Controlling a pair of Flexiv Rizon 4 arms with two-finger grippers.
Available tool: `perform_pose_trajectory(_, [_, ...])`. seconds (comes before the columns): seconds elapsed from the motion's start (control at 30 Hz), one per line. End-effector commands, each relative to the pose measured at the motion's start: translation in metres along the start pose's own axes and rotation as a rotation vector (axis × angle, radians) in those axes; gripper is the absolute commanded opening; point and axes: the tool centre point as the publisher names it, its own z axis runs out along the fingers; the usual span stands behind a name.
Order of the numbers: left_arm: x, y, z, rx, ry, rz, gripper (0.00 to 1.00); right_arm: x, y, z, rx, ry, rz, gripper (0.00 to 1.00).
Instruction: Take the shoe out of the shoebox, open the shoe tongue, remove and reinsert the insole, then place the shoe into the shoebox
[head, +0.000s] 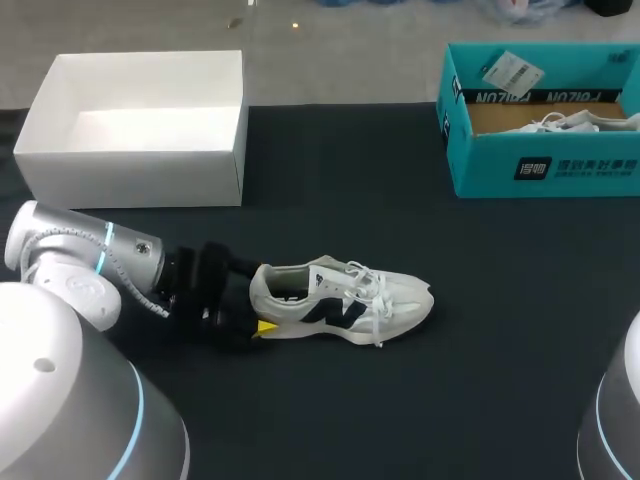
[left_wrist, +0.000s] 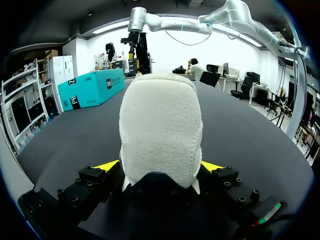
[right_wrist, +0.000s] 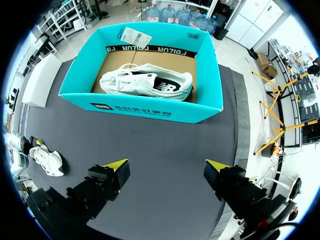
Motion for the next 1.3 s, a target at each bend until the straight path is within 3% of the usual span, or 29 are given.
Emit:
perform_pose_trajectory(0.03, [0.000, 0.001, 0.006, 0.003, -0.009, -0.007, 1.00, 0.000, 0.000, 0.000, -0.001, 0.000, 0.000, 1.00])
perform_pose_trajectory(0.1, [0.001, 0.001, 0.007, 0.011, -0.014, -0.012, 0.27, 0.000, 0.000, 0.000, -0.001, 0.000, 0.000, 1.00])
perform_pose_trajectory(0.13, [0.002, 0.001, 0.008, 0.011, -0.015, -0.014, 0.00, 0.000, 0.000, 0.000, -0.001, 0.000, 0.000, 1.00])
perform_pose_trajectory(0.67, [0.004, 0.002, 0.010, 0.012, -0.017, -0.021, 0.00, 0.000, 0.000, 0.000, -0.001, 0.000, 0.000, 1.00])
perform_pose_trajectory(0.8, [0.004, 0.002, 0.010, 0.012, -0.017, -0.021, 0.00, 0.030, -0.004, 0.010, 0.097, -0.252, 0.115, 1.00])
perform_pose_trajectory(1.1, [0.004, 0.002, 0.010, 0.012, -0.017, -0.021, 0.00, 0.080, -0.032, 0.018, 0.163, -0.207, 0.254, 1.00])
perform_pose_trajectory(1.3, [0.004, 0.002, 0.010, 0.012, -0.017, -0.021, 0.00, 0.111, -0.052, 0.010, 0.164, -0.168, 0.271, 1.00])
